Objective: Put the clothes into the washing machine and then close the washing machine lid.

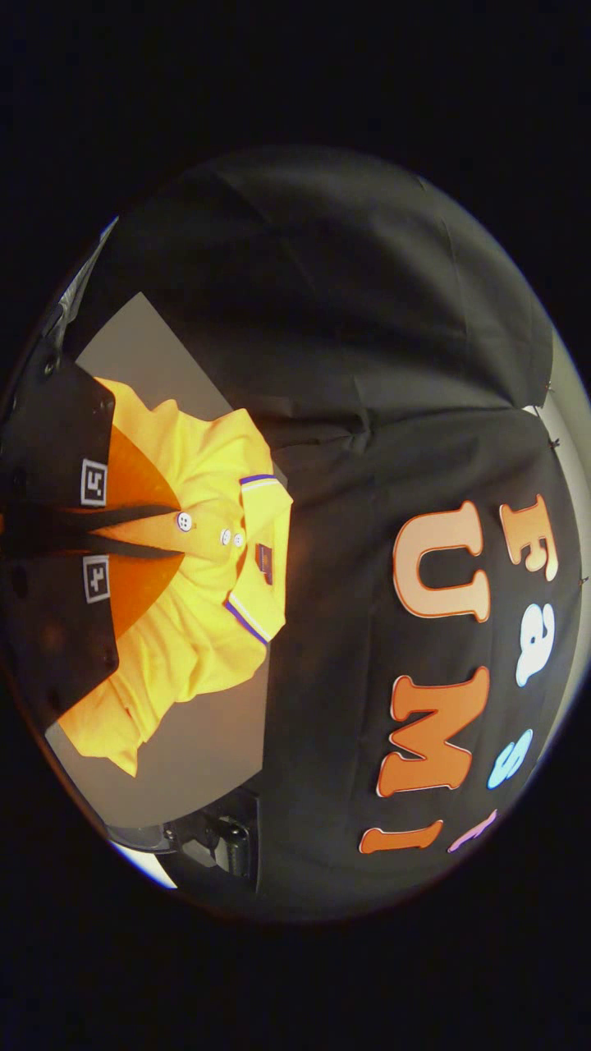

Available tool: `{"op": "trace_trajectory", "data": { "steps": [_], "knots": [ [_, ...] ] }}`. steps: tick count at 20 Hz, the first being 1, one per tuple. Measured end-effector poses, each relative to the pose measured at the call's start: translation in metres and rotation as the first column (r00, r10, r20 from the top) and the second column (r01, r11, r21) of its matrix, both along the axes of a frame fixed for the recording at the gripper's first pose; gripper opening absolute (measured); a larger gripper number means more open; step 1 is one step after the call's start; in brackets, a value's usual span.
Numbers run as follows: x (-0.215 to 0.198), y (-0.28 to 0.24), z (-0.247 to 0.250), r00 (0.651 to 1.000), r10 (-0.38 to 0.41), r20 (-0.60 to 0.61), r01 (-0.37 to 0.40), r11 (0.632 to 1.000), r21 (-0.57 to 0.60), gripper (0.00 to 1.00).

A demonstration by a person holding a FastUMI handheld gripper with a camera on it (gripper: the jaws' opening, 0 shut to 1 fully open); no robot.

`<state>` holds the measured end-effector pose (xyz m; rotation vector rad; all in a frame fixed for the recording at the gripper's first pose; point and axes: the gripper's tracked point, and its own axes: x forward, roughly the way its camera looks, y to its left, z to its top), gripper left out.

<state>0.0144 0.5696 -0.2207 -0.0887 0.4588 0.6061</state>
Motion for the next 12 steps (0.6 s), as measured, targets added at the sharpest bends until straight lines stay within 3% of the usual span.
{"op": "trace_trajectory", "data": {
  "steps": [6, 12],
  "knots": [
    [-0.012, -0.007, 0.065, 0.995, 0.037, 0.089, -0.050, 0.987, 0.153, 0.08],
    [-0.029, -0.054, 0.132, 0.984, 0.036, 0.174, -0.075, 0.973, 0.220, 0.08]
  ]
}}
